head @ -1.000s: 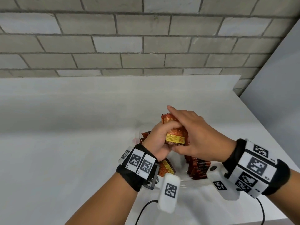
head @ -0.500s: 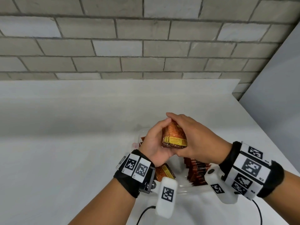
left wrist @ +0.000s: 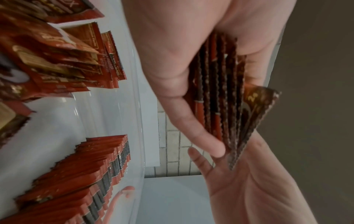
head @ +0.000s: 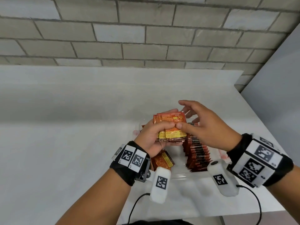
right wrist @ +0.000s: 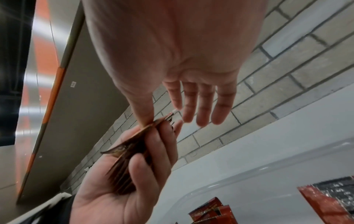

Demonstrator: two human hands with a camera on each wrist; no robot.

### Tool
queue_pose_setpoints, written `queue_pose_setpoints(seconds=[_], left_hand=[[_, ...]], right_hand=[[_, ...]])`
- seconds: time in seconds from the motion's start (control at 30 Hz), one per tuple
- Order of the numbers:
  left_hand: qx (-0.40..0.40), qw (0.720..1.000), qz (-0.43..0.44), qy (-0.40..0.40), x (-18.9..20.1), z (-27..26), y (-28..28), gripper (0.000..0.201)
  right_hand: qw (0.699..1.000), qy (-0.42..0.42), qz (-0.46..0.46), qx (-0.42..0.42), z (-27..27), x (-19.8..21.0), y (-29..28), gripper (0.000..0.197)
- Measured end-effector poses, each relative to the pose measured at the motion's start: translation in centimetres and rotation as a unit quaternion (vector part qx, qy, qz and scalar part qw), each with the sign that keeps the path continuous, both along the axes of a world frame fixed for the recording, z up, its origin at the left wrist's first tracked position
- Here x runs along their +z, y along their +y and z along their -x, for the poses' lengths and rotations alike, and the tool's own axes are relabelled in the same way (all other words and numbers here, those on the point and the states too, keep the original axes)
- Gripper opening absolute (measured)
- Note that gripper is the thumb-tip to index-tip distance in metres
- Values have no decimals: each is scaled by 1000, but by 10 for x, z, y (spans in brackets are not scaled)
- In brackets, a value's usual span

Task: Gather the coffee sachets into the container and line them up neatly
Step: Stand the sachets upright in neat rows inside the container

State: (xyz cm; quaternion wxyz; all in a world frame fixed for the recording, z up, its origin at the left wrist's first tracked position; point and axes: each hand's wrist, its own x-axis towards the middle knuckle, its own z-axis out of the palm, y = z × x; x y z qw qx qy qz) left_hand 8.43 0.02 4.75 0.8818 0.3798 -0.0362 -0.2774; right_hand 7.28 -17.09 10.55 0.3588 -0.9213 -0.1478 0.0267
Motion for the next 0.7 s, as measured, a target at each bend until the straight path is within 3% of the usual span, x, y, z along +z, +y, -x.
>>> queue_pose_setpoints(seconds=[0.17, 0.3, 0.37, 0.43, 0.5, 0.6, 0.7], left_hand=[[-11, 1000, -7, 1, -7, 4, 2, 37], [-14, 1000, 2, 20, -8, 5, 5, 19], [-5, 1000, 12, 21, -9, 4, 7, 31], [-4, 999, 27, 20, -10, 4, 7, 54], [4, 998, 58, 36, -8, 3, 7, 65], [38, 996, 64, 42, -7, 1, 7, 49], [69, 994, 73, 47, -7, 0, 10, 43]], right_hand=[[998, 19, -67, -14, -2, -1, -3, 50], [989, -51, -138, -32, -1, 4, -2, 23], [979, -110, -169, -28, 3, 6, -1, 19], [980, -147, -131, 17, 6, 2, 1, 14], [989, -125, -57, 60, 7, -6, 2, 10], [993, -73, 4, 97, 8, -11, 1, 14], [997, -32, -17, 70, 10, -5, 1, 25]])
